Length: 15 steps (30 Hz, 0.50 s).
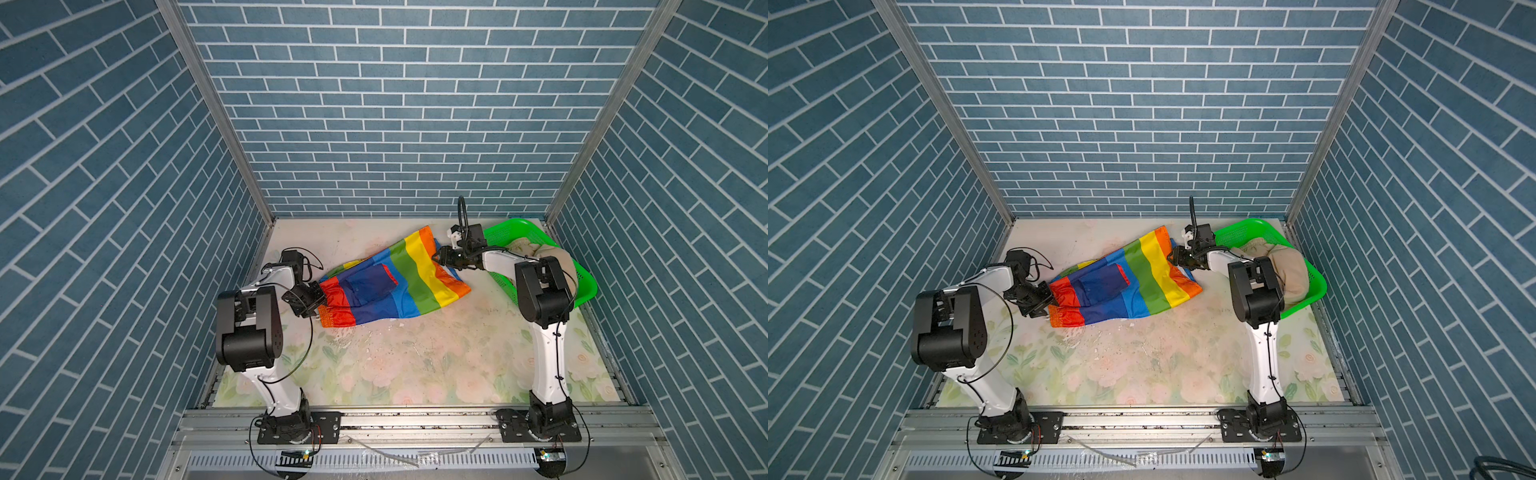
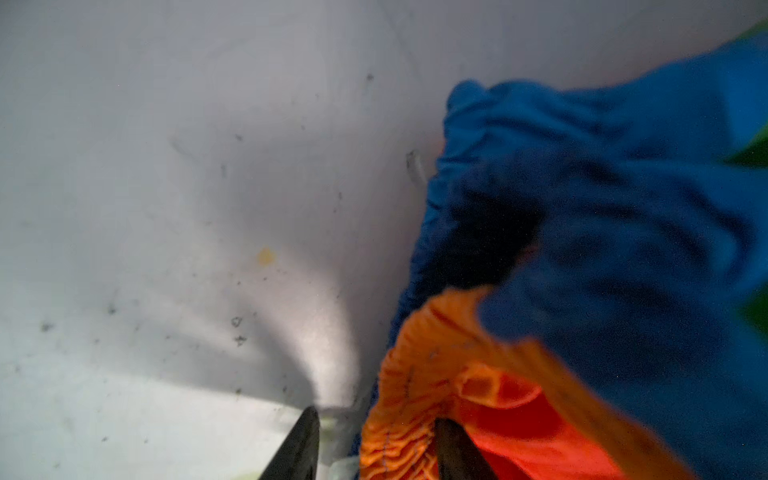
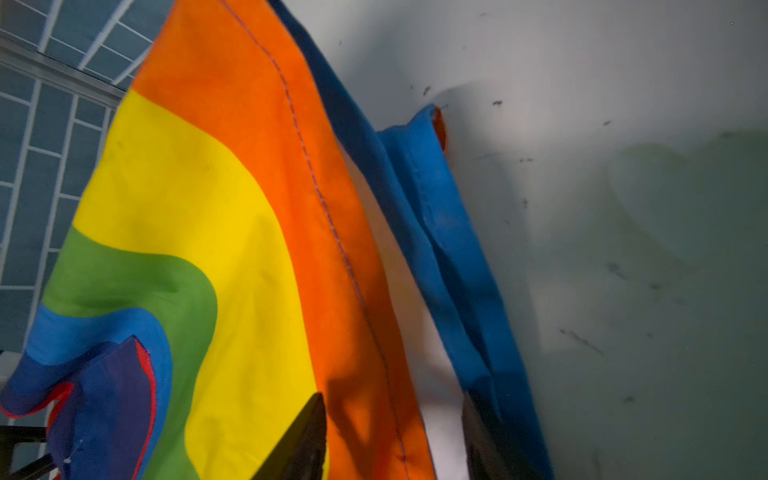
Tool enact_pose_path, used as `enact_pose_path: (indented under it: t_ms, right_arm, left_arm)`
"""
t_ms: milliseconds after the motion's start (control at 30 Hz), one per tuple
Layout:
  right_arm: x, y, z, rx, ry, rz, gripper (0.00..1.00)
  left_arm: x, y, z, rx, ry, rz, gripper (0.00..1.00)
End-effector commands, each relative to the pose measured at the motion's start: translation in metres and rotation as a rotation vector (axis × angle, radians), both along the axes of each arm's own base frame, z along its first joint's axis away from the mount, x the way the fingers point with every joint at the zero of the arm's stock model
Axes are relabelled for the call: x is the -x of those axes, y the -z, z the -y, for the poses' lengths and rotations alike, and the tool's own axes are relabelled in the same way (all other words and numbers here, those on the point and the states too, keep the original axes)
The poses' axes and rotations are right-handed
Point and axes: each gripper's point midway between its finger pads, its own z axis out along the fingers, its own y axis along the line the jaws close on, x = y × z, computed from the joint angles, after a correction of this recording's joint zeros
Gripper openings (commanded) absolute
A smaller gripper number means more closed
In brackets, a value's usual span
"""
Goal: Fold and stack the shorts
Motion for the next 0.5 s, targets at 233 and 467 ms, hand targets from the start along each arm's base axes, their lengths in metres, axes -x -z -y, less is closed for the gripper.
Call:
enact_pose_path:
  t_ms: [233, 467]
  right_arm:
    - [-0.010, -0.017, -0.011, -0.148, -0.036, -0.011, 0.55]
    - [-0.032, -0.015, -0.025, -0.215, -0.038, -0.020, 0.55]
  left_arm:
    - [0.010, 0.015, 0.002, 0.004, -0.009, -0.039, 0.45]
    - [0.011, 0.018, 0.004, 0.015, -0.014, -0.041, 0.45]
